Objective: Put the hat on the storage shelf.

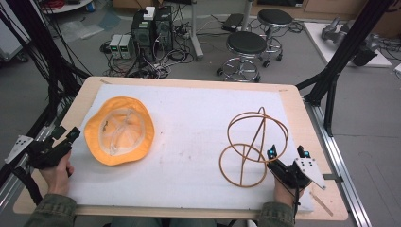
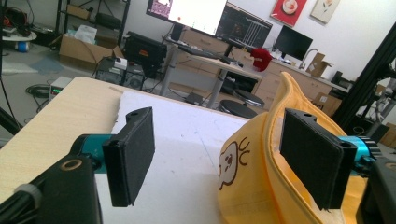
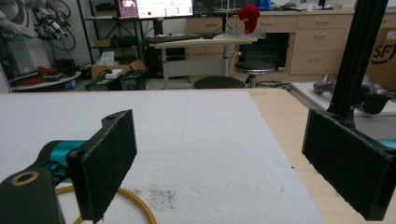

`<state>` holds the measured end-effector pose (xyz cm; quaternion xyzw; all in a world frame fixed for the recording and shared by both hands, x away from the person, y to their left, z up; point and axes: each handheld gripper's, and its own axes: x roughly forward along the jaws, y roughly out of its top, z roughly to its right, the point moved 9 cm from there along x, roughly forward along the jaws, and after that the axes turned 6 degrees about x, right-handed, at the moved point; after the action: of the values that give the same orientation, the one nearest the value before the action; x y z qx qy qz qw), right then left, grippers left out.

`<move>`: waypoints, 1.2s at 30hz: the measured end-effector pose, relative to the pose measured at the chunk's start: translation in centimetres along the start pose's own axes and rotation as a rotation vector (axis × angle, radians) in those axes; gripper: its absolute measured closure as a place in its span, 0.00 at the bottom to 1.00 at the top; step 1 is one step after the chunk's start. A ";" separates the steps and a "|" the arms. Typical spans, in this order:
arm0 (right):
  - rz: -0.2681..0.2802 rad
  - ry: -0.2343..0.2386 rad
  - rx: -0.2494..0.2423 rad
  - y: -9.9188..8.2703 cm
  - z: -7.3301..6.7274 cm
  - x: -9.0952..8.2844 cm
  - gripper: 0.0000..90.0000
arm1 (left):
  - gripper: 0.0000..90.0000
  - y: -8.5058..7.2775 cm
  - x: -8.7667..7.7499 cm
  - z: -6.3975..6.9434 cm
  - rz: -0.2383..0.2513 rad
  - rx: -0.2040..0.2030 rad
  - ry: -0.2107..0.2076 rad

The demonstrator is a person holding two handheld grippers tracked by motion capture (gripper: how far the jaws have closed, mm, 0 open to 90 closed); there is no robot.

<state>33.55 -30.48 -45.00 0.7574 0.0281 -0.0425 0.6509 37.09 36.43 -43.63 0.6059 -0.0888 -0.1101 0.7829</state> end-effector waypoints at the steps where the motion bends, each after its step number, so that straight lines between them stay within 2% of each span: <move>1: 0.000 0.001 -0.002 0.0 0.0 0.0 0.10 | 0.30 0.0 0.0 0.0 0.001 -0.002 -0.002; 4: -0.009 0.005 -0.002 -0.2 0.1 0.1 0.10 | 0.30 -0.1 0.1 0.1 0.000 -0.017 -0.015; 18: -0.012 0.009 0.010 -0.2 0.1 0.1 0.10 | 0.30 -0.1 0.1 0.0 0.000 -0.008 -0.006; 20: -0.013 0.009 0.012 -0.3 0.1 0.1 0.10 | 0.30 -0.2 0.1 0.2 -0.003 -0.024 -0.019; 25: -0.017 0.015 0.023 -0.4 -0.1 0.1 0.10 | 0.30 0.0 0.0 1.2 -0.001 -0.016 -0.048; 30: -0.006 0.003 -0.020 0.0 -0.2 0.2 0.10 | 0.29 0.5 0.6 2.3 -0.028 0.011 -0.095; 31: -0.006 0.001 -0.033 0.0 -0.2 0.3 0.10 | 0.29 0.7 0.7 2.4 -0.030 0.016 -0.098; 33: -0.009 0.001 -0.026 0.0 -0.2 0.4 0.10 | 0.29 1.1 0.9 2.5 -0.032 0.017 -0.099; 36: -0.008 0.001 -0.030 0.0 -0.2 0.4 0.10 | 0.29 1.2 1.4 2.3 -0.058 0.030 -0.096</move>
<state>34.00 -30.28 -45.00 0.7473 0.0320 -0.0443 0.6622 37.91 34.14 -41.89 0.6141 -0.1101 -0.1603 0.7649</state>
